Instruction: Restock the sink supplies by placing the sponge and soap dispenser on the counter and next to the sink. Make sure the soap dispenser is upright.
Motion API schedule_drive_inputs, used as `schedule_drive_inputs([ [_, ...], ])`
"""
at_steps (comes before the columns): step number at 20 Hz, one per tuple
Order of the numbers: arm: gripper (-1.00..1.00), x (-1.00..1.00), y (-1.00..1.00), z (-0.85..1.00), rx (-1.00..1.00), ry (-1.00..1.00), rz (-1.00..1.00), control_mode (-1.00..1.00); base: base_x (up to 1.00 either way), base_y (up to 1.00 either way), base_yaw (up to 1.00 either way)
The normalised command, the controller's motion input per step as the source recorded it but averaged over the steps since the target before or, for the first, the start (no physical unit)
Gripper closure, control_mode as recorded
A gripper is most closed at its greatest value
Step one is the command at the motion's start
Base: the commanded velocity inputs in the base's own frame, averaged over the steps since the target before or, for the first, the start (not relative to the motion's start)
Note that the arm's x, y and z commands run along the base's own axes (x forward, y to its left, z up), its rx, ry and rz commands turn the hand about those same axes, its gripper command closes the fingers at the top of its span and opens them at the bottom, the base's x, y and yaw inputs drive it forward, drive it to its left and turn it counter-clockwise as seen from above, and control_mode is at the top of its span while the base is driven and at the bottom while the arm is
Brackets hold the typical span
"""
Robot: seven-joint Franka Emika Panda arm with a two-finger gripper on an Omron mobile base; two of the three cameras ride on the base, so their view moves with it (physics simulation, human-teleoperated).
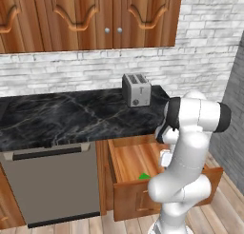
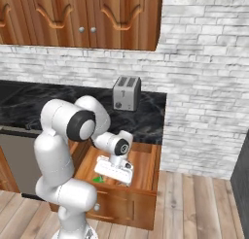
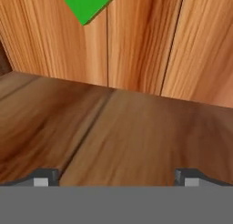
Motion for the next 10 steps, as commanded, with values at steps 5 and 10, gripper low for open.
schedule_drive_inputs([
  [5, -1.0, 0.38, -0.08, -0.16, 0.0, -0.06, -0.07, -1.0, 0.0, 0.0, 0.0],
  [10, -1.0, 0.26, -0.21, -0.12, -0.03, -0.21, -0.06, -1.0, 0.0, 0.0, 0.0],
])
